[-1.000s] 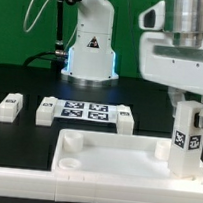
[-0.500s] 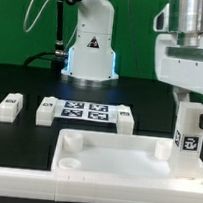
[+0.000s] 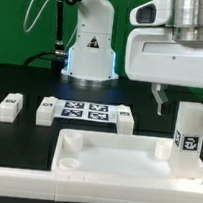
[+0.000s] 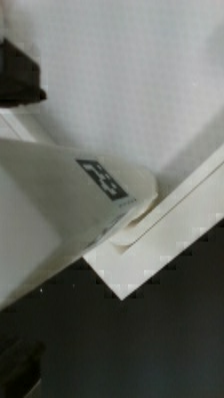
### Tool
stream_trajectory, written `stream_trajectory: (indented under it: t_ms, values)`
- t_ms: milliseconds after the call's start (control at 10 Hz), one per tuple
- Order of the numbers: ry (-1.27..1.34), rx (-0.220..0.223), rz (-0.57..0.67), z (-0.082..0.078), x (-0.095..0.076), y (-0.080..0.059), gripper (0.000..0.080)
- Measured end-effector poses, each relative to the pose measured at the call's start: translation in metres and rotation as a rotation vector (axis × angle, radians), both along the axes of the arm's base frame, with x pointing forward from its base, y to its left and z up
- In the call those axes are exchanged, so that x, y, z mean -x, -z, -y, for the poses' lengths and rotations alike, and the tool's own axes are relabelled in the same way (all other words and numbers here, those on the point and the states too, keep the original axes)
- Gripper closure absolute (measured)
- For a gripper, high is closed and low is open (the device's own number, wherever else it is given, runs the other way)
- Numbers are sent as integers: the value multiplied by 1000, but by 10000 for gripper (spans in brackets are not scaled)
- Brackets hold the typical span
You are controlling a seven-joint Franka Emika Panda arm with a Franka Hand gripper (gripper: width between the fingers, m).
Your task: Assemble desk
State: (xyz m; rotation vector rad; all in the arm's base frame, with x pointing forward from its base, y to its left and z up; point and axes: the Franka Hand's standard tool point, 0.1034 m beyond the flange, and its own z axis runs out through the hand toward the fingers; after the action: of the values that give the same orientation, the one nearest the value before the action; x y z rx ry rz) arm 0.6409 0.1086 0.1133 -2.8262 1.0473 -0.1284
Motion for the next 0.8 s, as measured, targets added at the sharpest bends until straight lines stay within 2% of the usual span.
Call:
stream_trajectory:
  t_ms: [200, 300, 400, 500, 600, 700, 800]
  values:
    - [-134, 17, 11, 0, 0, 0, 151]
    - [-352, 81, 11, -1, 0, 3, 151]
    - [-457, 100, 14, -4, 0, 7, 151]
    - [-413, 89, 12, -4, 0, 7, 239]
    - [-403, 88, 11, -4, 1, 8, 239]
    - [-343, 78, 7, -4, 1, 8, 383]
    - [-275, 70, 1, -4, 1, 8, 383]
